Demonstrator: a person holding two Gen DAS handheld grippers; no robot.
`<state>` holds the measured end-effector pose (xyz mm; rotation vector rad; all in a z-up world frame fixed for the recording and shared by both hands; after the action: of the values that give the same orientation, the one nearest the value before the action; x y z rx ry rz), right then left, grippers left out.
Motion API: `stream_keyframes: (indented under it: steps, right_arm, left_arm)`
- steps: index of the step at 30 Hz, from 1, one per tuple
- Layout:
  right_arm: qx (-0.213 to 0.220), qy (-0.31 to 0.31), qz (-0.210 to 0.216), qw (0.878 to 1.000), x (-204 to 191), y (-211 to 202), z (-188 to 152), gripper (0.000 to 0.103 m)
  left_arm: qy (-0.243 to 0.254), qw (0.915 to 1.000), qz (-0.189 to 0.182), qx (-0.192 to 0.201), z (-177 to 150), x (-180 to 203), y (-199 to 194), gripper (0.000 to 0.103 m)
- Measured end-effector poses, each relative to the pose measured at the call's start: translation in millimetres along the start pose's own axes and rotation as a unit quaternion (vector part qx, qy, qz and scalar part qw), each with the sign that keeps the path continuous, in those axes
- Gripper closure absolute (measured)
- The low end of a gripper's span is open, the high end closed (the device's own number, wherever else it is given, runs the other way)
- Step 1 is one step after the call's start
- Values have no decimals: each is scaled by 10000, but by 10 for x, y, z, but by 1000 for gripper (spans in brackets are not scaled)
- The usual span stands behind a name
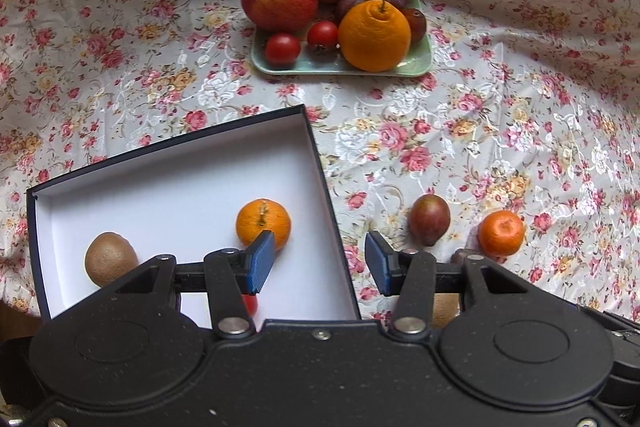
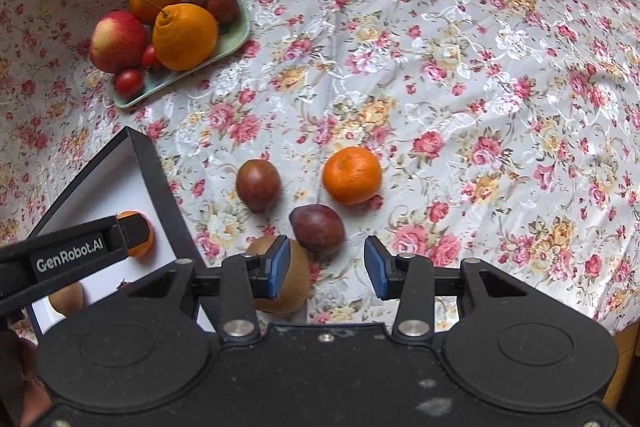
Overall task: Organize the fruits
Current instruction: 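Withdraw both tools from the box toward the remaining plums and tangerine, then close the right tool on a tangerine and lift it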
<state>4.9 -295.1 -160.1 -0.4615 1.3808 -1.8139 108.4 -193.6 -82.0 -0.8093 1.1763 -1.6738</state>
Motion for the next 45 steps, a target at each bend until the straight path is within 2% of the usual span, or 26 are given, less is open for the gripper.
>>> stream_keyframes:
  steps: [5,11,18,23,29,34,40,45]
  right_arm:
    - [-263,397,-30,9989,290,33,-5,59]
    - [-543,899,-69,9944,611,91,-34,59]
    - [-549,1150,-153,9917,857,58,-15,59]
    - [-448,1206,-146,9916,922,27,26,59]
    - [-212,1069,-209,9938,863,-22,124,59]
    - [-25,807,-130,9967,708,-69,275,59]
    - [205,528,106,9983,406,-6,498,59]
    - [347,543,270,9976,273,119,560,59]
  left_arm:
    - [201,9996,-161,-130,-59,242,47,48]
    - [173,9986,-345,-359,-127,453,126,48]
    - [187,9987,-343,-340,-116,636,132,48]
    - [173,9995,-132,-214,-52,649,130,48]
    - [34,9999,36,-103,81,559,127,48]
    - [120,9993,354,-39,155,509,207,48]
    - [50,9997,228,-93,187,518,265,48]
    - [-64,9995,224,-228,208,420,343,48]
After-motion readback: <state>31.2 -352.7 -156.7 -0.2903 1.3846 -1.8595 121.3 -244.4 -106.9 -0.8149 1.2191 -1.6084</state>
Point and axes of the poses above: each gripper's, at about its wrist camera, not at the fingertips, and y roughly the way its jaws point, x to its right, z to its top, the point moved 6 cm from there along y, roughly the way its jaws point, and after that the axes turned 6 degrees about x, right-handed, at the moved point
